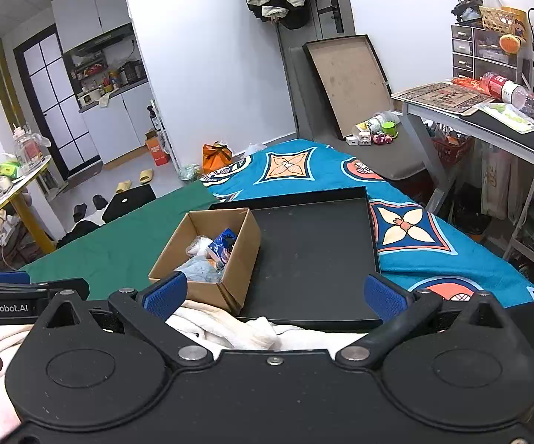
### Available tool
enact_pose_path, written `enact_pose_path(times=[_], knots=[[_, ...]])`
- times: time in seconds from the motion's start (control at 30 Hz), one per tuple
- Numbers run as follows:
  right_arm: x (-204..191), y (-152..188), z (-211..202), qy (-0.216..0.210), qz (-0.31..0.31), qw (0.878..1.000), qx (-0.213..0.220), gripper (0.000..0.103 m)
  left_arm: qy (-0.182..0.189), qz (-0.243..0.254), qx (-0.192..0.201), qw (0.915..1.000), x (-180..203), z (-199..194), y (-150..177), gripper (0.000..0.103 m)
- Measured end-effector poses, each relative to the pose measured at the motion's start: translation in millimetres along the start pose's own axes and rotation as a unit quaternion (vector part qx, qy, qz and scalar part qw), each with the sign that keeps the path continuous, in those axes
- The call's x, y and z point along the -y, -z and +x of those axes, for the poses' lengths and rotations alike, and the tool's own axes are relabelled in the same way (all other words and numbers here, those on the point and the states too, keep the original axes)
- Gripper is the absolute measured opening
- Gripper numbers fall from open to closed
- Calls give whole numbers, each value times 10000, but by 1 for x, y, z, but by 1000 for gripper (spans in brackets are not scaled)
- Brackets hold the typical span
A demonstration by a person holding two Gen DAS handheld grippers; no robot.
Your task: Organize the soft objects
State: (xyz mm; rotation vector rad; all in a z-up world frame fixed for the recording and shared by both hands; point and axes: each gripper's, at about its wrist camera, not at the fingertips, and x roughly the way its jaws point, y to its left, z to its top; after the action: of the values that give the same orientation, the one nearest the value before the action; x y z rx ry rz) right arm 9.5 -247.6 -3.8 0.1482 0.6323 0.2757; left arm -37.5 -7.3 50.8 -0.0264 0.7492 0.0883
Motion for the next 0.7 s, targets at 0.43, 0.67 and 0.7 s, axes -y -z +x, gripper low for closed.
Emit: enact_pose_path(times=[0.43, 0.67, 0.7], knots=[[0, -2, 0, 22, -37, 10000, -4, 103, -15, 68, 7, 10000, 0, 0, 3, 103], [-4, 0, 2, 90, -131, 9999, -57, 103, -32, 36, -3, 10000, -2, 1, 3, 103], [-4, 0, 2, 94, -136, 9998, -55, 103, -41, 48, 3, 10000, -2, 1, 3, 103]])
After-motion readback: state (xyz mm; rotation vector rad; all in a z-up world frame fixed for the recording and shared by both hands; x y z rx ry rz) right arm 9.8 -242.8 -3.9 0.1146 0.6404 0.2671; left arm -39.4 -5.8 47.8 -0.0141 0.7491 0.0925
